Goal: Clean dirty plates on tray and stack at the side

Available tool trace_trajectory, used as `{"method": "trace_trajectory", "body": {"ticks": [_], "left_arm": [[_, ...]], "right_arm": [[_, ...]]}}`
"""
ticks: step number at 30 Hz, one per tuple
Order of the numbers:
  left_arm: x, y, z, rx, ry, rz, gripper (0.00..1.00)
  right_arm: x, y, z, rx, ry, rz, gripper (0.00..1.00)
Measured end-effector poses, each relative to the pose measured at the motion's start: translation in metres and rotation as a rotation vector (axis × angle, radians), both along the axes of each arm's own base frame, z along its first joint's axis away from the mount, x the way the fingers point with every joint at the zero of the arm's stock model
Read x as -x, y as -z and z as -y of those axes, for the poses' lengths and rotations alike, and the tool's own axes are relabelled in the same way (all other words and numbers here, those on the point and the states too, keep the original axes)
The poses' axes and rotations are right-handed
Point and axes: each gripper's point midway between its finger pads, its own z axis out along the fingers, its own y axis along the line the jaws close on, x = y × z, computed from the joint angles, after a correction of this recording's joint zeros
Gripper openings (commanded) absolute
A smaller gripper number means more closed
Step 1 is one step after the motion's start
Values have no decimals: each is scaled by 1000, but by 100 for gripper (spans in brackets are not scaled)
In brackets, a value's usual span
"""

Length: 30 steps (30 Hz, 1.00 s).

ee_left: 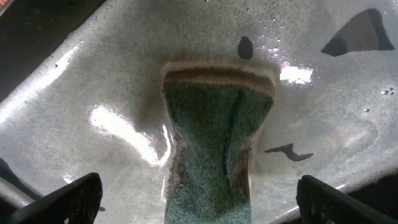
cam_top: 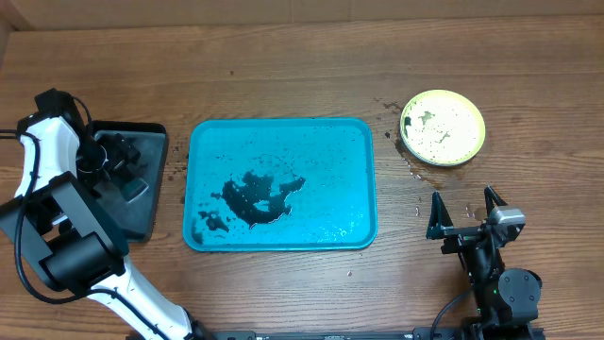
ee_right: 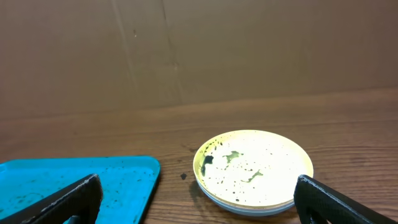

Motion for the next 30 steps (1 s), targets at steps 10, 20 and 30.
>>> {"method": "trace_trajectory", "body": {"ticks": [10, 20, 30], "left_arm": [[0, -4, 0, -4, 0, 7, 100], [-1, -109, -1, -133, 1, 236, 100], [11, -155, 79, -195, 265, 545, 100]], "right_arm": [[0, 0, 0, 0, 0, 0, 100], [0, 0, 0, 0, 0, 0, 100], [0, 0, 0, 0, 0, 0, 100]]}}
